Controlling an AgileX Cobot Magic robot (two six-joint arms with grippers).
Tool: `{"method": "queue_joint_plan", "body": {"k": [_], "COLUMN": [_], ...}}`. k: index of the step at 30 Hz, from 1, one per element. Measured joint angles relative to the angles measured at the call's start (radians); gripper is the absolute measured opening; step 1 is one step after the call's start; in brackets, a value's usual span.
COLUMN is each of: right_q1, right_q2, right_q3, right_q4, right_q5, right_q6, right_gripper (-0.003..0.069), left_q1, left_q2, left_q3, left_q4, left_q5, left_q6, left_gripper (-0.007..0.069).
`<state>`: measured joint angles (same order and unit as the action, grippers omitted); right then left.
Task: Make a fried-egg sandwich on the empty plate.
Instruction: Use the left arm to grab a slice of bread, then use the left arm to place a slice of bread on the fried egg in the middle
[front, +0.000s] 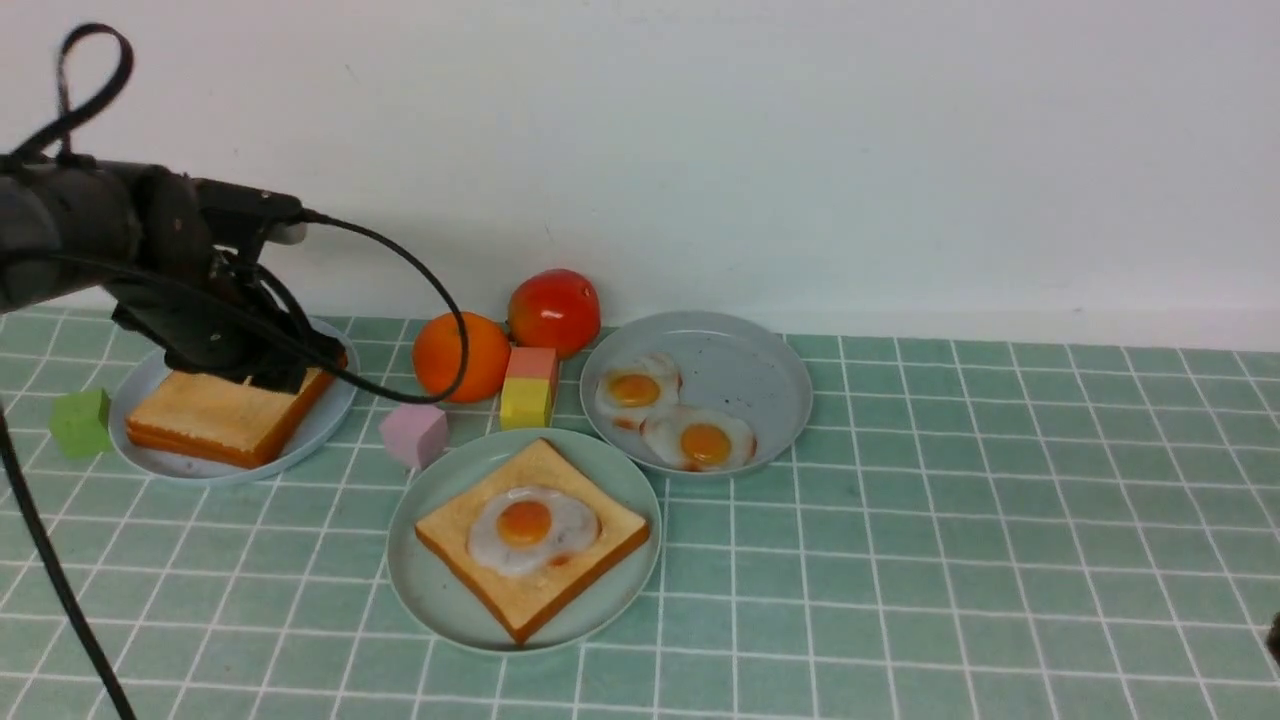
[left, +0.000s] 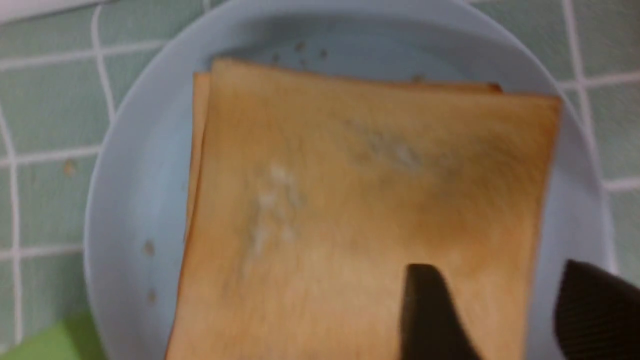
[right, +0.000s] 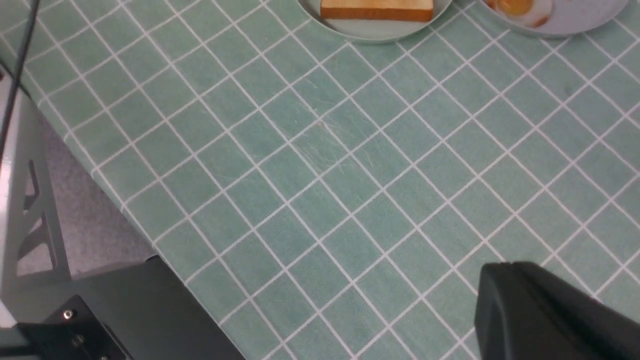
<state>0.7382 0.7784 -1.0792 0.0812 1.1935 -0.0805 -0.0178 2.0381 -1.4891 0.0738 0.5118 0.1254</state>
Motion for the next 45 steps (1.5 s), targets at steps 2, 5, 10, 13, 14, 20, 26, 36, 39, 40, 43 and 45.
{"method": "queue_joint_plan", "body": {"k": [2, 5, 10, 13, 14, 20, 26, 36, 39, 40, 43, 45], "right_q1": [0.0, 0.0, 0.0, 0.0, 0.0, 0.0, 0.0, 0.0, 0.0, 0.0, 0.0, 0.0], "right_q2": [0.0, 0.0, 0.0, 0.0, 0.0, 0.0, 0.0, 0.0, 0.0, 0.0, 0.0, 0.0], "right_q3": [0.0, 0.0, 0.0, 0.0, 0.0, 0.0, 0.0, 0.0, 0.0, 0.0, 0.0, 0.0], "right_q4": [0.006, 0.018, 0.033, 0.032, 0.032, 0.033, 0.035, 0.035, 0.042, 0.049, 0.066, 0.076], "right_q5": [-0.014, -0.046, -0.085, -0.087, -0.087, -0.072, -0.069, -0.044, -0.019, -0.013, 0.001, 0.003], "right_q6": [0.001, 0.001, 0.002, 0.002, 0.002, 0.002, -0.014, -0.018, -0.018, -0.018, -0.018, -0.018], "right_gripper": [-0.0002, 0.0, 0.0001, 0.0003, 0.0003, 0.0006, 0.0011, 0.0018, 0.0018, 0.002, 0.0022, 0.0022], "left_q1": [0.0, 0.0, -0.002, -0.011, -0.015, -0.06, -0.189, -0.593, -0.628, -0.634, -0.643, -0.643], "left_q2": [0.024, 0.048, 0.061, 0.058, 0.056, -0.027, -0.232, -0.273, -0.242, -0.231, -0.205, -0.189], "left_q3": [-0.004, -0.006, -0.012, -0.016, -0.016, -0.016, 0.012, 0.174, 0.174, 0.174, 0.174, 0.174], "left_q4": [0.005, 0.02, 0.051, 0.076, 0.084, 0.158, 0.152, 0.171, 0.213, 0.224, 0.236, 0.238], "left_q5": [-0.01, -0.025, -0.02, -0.007, 0.001, 0.116, 0.258, 0.267, 0.238, 0.227, 0.205, 0.197], "left_q6": [0.0, 0.0, 0.001, 0.001, 0.001, -0.002, -0.071, -0.088, -0.109, -0.116, -0.125, -0.125], "left_gripper": [0.0433, 0.0454, 0.0389, 0.0262, 0.023, 0.0026, 0.0028, 0.0028, 0.0028, 0.0028, 0.0028, 0.0028]}}
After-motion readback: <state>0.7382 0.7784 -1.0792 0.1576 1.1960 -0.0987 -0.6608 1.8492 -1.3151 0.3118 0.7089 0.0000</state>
